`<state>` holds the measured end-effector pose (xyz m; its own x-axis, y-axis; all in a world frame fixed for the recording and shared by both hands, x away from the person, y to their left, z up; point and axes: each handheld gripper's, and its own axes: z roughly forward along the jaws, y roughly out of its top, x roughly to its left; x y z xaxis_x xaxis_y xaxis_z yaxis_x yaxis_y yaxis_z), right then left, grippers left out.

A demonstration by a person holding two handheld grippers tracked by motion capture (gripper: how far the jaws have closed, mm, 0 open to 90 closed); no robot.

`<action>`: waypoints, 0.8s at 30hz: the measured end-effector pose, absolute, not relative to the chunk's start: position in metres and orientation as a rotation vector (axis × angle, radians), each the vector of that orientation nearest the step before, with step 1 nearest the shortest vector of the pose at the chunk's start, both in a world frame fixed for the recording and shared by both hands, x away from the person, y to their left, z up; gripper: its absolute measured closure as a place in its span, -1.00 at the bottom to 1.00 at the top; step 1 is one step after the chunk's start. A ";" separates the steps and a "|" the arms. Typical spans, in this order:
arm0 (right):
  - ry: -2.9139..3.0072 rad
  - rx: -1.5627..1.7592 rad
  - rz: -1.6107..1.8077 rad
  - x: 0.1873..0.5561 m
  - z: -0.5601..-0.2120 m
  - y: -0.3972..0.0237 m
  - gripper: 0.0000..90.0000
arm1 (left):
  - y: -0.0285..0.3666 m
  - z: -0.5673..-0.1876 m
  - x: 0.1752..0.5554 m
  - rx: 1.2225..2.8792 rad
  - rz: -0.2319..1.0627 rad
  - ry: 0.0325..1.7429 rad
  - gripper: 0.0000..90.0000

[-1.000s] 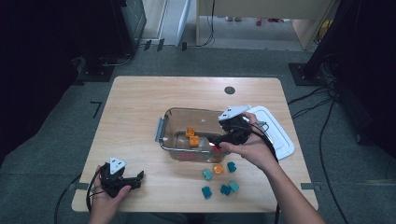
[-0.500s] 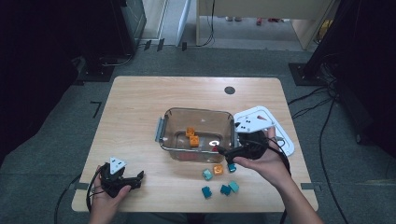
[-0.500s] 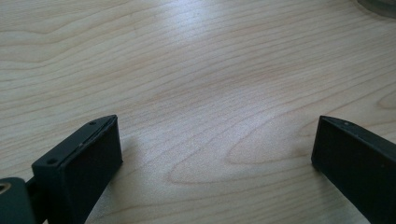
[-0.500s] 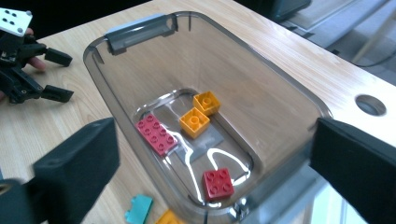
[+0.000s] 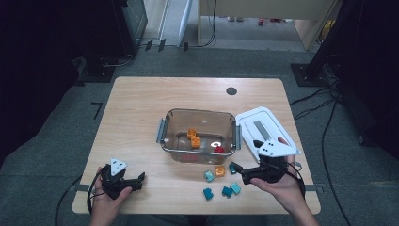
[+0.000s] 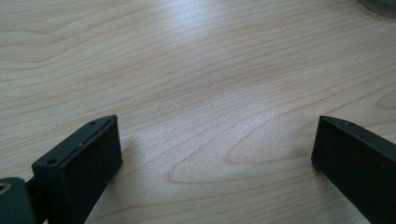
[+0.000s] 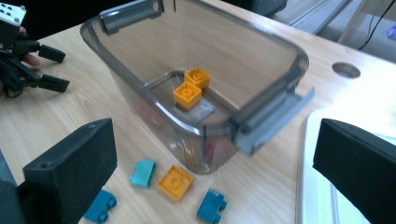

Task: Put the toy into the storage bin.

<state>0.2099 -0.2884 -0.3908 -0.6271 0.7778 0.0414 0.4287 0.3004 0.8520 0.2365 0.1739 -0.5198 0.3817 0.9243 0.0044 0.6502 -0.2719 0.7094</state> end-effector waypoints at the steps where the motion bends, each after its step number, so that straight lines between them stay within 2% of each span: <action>1: 2.194 1.089 1.263 0.208 -0.395 -0.290 -1.00 | 0.174 -0.520 0.237 2.020 0.566 1.348 -0.97; 12: 2.172 1.146 1.287 0.198 -0.434 -0.297 -0.98 | 0.174 -0.520 0.237 2.021 0.566 1.347 -0.97; 24: 2.154 1.216 1.190 0.204 -0.473 -0.288 -0.69 | 0.174 -0.520 0.237 2.021 0.566 1.347 -0.97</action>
